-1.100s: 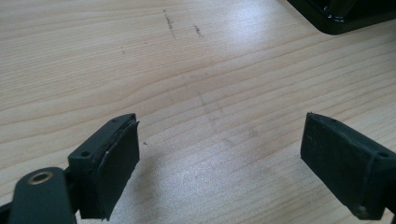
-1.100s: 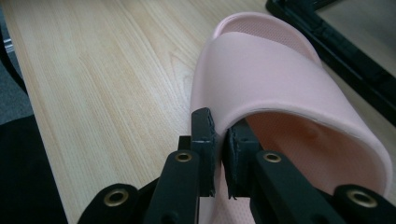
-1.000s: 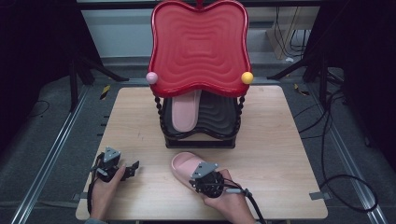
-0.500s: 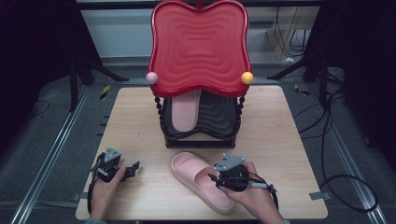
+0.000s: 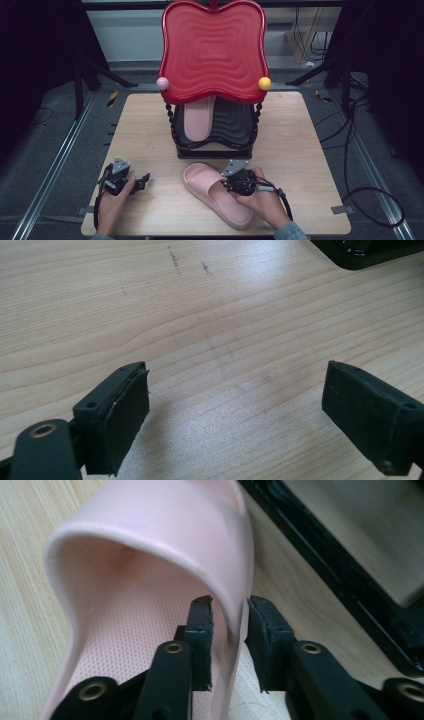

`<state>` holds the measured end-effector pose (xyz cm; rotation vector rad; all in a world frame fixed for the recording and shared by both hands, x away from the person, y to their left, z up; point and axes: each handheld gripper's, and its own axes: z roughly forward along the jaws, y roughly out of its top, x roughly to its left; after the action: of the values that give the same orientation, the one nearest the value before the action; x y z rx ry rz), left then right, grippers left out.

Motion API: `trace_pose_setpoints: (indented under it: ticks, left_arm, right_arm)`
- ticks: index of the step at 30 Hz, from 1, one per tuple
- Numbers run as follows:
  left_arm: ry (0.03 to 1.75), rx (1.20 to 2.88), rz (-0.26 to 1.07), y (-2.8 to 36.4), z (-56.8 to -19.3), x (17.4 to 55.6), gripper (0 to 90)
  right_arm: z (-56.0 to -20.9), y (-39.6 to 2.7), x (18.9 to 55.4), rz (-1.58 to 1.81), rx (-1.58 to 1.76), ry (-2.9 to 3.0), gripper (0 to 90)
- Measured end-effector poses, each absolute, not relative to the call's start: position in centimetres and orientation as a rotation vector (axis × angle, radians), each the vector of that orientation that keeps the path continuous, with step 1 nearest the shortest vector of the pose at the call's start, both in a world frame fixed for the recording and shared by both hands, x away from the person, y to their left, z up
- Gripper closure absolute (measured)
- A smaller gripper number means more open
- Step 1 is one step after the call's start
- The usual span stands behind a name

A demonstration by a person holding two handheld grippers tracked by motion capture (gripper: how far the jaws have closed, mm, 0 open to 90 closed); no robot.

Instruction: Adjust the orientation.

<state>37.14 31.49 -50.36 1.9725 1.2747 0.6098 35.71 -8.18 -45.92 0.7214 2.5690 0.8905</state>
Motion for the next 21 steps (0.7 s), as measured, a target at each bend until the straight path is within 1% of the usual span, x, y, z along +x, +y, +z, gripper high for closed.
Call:
trace_pose_setpoints:
  ticks: [1,3,5,12,21]
  left_arm:
    - [1.275,1.973,0.611,31.5,-50.4,37.1,11.3]
    - [1.276,1.973,0.611,31.5,-50.4,37.1,11.3]
    - [1.278,1.973,0.61,31.5,-50.4,37.1,11.3]
    - [1.283,1.965,0.61,31.8,-50.3,37.1,11.3]
    - [1.287,1.97,0.607,31.7,-50.4,37.1,11.1]
  right_arm:
    - [-46.0,-8.1,35.7,0.889,0.721,2.567,74.7]
    - [-46.0,-8.1,35.7,0.88,0.726,2.562,80.5]
    - [-46.0,-8.1,35.7,0.878,0.74,2.557,83.0]
    - [-45.3,-8.4,34.8,0.918,0.777,2.536,84.5]
    - [-42.9,-8.9,33.7,1.062,0.841,2.484,84.3]
